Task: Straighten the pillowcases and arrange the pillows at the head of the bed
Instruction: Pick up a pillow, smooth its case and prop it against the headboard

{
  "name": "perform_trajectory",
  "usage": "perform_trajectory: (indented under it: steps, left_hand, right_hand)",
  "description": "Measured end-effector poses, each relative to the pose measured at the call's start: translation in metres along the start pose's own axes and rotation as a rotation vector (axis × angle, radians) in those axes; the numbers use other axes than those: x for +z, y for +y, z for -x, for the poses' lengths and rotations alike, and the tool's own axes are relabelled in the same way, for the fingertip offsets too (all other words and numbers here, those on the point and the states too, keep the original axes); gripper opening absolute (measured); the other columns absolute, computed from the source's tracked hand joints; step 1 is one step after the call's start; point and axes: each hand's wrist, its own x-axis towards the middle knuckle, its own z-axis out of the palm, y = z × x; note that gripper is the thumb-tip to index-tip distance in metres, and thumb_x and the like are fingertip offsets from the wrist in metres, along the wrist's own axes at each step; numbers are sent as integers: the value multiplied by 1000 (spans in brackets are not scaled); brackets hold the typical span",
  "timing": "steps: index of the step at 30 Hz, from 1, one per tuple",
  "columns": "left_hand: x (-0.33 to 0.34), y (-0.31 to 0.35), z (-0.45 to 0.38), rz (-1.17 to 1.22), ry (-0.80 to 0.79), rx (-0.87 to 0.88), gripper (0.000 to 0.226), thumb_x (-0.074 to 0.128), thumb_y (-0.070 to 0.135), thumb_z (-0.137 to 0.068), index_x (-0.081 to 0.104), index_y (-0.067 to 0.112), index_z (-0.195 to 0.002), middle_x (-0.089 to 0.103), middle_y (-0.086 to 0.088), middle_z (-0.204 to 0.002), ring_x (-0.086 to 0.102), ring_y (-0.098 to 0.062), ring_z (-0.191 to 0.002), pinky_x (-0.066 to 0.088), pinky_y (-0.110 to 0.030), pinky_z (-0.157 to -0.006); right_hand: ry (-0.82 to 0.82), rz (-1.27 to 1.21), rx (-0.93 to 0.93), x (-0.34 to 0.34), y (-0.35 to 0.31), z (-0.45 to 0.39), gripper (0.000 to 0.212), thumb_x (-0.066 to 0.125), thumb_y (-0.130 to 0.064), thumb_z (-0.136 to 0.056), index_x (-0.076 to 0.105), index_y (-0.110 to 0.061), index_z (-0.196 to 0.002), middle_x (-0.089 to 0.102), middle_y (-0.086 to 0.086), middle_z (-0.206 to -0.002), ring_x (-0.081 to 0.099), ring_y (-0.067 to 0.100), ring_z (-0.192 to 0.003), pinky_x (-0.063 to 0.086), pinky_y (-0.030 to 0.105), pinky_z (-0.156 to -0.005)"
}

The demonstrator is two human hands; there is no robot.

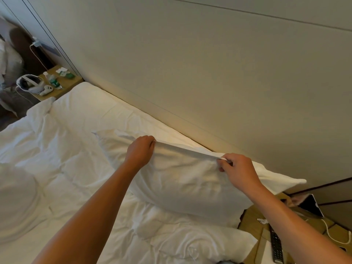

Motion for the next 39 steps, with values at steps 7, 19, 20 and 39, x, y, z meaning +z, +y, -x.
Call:
perform_trajectory:
  steps: [7,19,20,39]
  left_hand:
    - [-17,-4,3,74,102,-3,26,45,24,-105,70,20,-105,73,2,-99,65,-21,-91,51,-34,-73]
    - [-52,-1,-55,113,188,-32,28,47,25,-105,73,16,-112,72,-6,-109,65,-26,-98,49,-33,-78]
    - [-54,0,-63,118,197,-29,28,48,25,-104,74,16,-111,72,-6,-109,66,-26,-98,48,-32,-77]
    - [42,54,-166,277,-64,-209,75,62,45,-99,25,25,-161,15,-11,-170,15,-31,-157,26,-45,-122]
  right_hand:
    - [6,-45,12,-2,-14,9,30,63,-33,-102,75,-30,-74,73,-14,-67,69,5,-68,54,31,-69]
    - [93,-176,-15,-10,-56,-18,30,65,-26,-100,77,-19,-74,76,-10,-70,72,7,-72,56,35,-77]
    - [106,-185,-17,-12,-57,-24,30,65,-27,-100,77,-20,-74,76,-11,-70,72,8,-72,56,34,-75]
    - [107,197,-8,17,0,-135,37,59,-24,-105,58,-19,-142,49,9,-153,46,31,-142,30,41,-123]
